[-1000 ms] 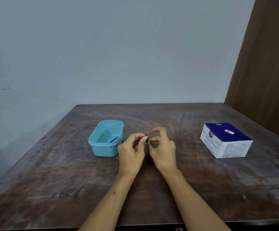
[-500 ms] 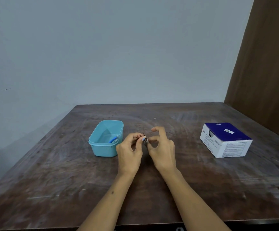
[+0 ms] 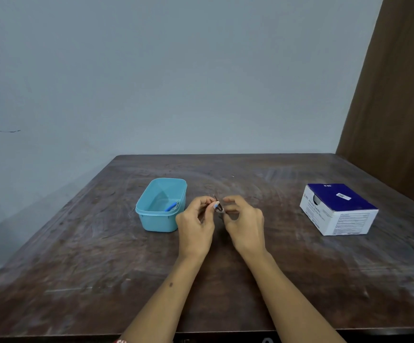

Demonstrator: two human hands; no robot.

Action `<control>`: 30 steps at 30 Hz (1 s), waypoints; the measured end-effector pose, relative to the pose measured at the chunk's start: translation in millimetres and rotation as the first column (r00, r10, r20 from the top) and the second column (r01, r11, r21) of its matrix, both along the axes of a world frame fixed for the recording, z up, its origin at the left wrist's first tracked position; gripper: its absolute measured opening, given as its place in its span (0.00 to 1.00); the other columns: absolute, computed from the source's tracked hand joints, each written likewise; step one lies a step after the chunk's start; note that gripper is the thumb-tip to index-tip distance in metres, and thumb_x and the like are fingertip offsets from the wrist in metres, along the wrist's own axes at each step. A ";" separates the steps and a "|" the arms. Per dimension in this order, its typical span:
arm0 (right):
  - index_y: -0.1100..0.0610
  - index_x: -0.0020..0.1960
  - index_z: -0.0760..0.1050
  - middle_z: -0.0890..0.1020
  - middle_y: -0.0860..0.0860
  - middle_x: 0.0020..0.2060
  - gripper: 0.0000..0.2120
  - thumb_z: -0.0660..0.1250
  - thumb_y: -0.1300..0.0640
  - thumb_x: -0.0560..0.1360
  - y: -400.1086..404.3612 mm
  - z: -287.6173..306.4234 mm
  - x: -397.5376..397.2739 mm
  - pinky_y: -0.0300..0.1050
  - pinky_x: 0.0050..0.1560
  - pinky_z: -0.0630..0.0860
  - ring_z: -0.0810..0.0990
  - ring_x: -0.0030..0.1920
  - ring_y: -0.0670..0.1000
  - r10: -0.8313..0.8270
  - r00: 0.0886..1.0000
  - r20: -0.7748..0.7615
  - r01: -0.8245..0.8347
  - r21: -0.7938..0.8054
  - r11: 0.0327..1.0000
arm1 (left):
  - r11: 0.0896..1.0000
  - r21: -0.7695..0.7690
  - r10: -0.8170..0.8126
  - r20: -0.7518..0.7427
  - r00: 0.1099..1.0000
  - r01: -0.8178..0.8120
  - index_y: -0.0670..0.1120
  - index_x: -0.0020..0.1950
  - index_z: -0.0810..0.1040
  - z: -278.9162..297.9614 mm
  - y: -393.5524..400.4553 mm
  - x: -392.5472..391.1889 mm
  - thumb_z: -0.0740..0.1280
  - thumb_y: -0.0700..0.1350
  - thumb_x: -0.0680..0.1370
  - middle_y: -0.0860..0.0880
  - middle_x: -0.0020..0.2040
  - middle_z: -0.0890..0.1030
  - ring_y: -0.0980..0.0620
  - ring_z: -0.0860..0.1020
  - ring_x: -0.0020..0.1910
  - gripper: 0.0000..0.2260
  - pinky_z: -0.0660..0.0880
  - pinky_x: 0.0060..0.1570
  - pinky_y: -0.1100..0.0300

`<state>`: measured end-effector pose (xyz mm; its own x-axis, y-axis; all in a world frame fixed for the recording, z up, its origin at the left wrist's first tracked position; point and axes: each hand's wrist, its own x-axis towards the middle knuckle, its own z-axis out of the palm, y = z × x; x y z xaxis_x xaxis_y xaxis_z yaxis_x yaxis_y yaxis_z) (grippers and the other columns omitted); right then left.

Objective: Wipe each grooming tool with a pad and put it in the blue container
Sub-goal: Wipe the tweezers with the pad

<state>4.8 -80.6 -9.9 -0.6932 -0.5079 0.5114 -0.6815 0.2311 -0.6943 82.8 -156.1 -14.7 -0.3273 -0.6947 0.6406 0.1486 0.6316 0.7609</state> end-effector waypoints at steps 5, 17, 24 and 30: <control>0.55 0.53 0.80 0.85 0.49 0.43 0.13 0.71 0.65 0.70 -1.6 -3.4 -1.4 0.44 0.52 0.79 0.82 0.46 0.46 -0.001 0.999 0.042 -0.001 0.047 0.999 | 1.000 0.001 0.006 -0.006 1.000 -0.006 0.44 0.45 0.80 -0.1 -0.2 -0.3 0.69 0.38 0.74 0.51 0.40 0.83 0.57 0.81 0.40 0.02 0.78 0.42 0.65; 0.56 0.53 0.80 0.85 0.48 0.45 0.14 0.71 0.66 0.69 -1.8 -0.2 0.3 0.40 0.52 0.79 0.82 0.46 0.44 0.036 0.999 -0.032 -0.037 -0.049 0.998 | 1.000 -0.001 0.014 0.003 1.000 -0.014 0.44 0.45 0.80 0.9 0.9 0.8 0.69 0.39 0.74 0.52 0.40 0.82 0.57 0.81 0.40 0.02 0.77 0.41 0.68; 0.56 0.56 0.79 0.84 0.49 0.45 0.15 0.70 0.66 0.70 -1.8 -2.6 -0.8 0.45 0.53 0.79 0.82 0.47 0.46 0.005 0.999 0.031 -0.005 0.028 1.000 | 1.000 0.009 0.010 0.006 1.000 -0.010 0.44 0.46 0.80 0.5 0.1 0.4 0.69 0.39 0.74 0.51 0.40 0.83 0.56 0.81 0.40 0.02 0.78 0.42 0.65; 0.56 0.58 0.77 0.84 0.49 0.45 0.17 0.71 0.65 0.70 -1.4 -0.5 1.6 0.47 0.53 0.79 0.82 0.47 0.47 0.013 0.999 0.043 -0.013 0.011 1.000 | 1.000 0.003 0.015 0.012 1.000 -0.015 0.45 0.46 0.80 0.9 -0.9 0.5 0.69 0.39 0.74 0.51 0.40 0.83 0.56 0.81 0.41 0.03 0.78 0.42 0.66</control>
<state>6.4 -82.0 -10.4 -0.7075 -0.5227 0.4756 -0.6545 0.2308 -0.7200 83.3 -156.9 -13.8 -0.3248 -0.7012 0.6346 0.1300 0.6315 0.7644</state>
